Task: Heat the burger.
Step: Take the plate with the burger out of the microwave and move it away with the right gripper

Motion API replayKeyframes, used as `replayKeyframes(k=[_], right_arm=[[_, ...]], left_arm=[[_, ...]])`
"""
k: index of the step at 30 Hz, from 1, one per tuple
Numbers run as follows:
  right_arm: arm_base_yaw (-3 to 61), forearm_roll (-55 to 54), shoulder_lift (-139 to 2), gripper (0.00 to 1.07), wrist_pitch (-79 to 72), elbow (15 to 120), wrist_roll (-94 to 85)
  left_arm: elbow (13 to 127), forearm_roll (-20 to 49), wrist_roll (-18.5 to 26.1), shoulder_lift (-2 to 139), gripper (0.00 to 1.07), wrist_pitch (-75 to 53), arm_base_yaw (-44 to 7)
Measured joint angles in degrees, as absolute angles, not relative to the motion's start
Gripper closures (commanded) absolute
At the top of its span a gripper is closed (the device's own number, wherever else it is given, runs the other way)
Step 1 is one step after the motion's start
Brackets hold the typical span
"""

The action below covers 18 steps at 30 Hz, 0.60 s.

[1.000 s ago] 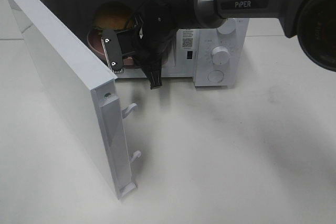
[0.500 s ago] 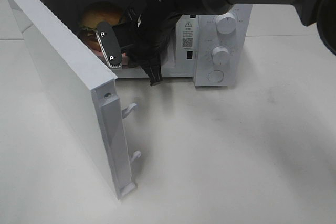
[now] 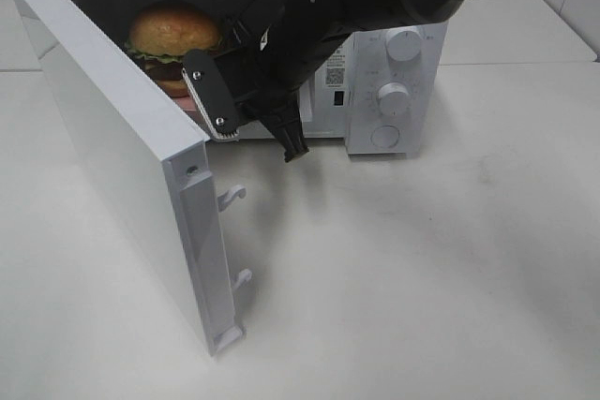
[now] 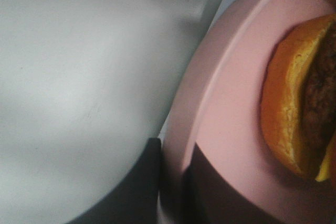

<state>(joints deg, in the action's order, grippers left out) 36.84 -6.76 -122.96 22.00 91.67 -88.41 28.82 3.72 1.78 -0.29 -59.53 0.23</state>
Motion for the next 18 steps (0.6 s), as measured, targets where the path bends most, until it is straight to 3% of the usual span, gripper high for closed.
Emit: replayKeyframes(k=[18], right_arm=[[36.84, -7.33, -114.71, 1.07, 20.11, 79.41, -91.10]], left_arm=[[28.82, 3.72, 1.78, -0.29, 0.07, -59.53, 0.23]])
